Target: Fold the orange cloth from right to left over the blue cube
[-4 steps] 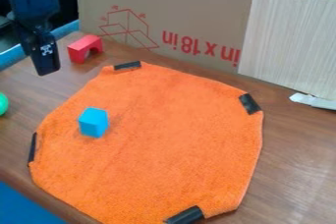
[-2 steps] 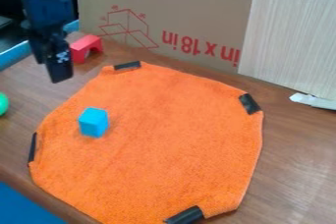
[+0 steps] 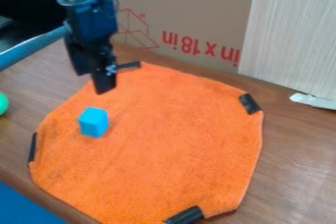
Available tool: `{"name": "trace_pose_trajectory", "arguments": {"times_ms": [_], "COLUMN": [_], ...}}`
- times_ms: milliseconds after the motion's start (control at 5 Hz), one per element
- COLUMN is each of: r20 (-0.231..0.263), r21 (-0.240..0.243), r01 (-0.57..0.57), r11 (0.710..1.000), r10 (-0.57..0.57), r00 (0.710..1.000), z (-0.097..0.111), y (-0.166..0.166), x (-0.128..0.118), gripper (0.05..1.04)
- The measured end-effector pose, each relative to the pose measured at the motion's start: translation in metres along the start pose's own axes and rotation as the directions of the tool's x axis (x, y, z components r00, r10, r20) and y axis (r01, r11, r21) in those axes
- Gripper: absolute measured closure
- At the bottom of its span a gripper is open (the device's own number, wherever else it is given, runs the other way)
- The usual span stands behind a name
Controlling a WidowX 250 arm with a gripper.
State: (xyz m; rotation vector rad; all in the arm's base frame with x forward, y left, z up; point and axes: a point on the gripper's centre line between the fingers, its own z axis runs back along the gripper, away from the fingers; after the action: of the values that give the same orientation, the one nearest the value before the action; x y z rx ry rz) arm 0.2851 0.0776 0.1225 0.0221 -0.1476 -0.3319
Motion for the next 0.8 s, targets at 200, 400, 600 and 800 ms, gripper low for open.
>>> {"name": "trace_pose_trajectory", "arguments": {"times_ms": [200,400,600,800], "r20": [0.023,0.056,0.112,0.146], "r21": [-0.018,-0.037,-0.04,-0.05], "r01": [-0.068,-0.137,-0.209,-0.285], "r11": [0.997,0.99,0.977,0.957], "r10": [0.069,0.139,0.212,0.29], "r00": [0.997,0.989,0.971,0.946], "z": [-0.011,-0.024,-0.035,-0.046], "y": [-0.02,-0.042,-0.054,-0.062], "x": [0.02,0.043,0.065,0.083], "gripper": [0.083,0.084,0.084,0.084]}}
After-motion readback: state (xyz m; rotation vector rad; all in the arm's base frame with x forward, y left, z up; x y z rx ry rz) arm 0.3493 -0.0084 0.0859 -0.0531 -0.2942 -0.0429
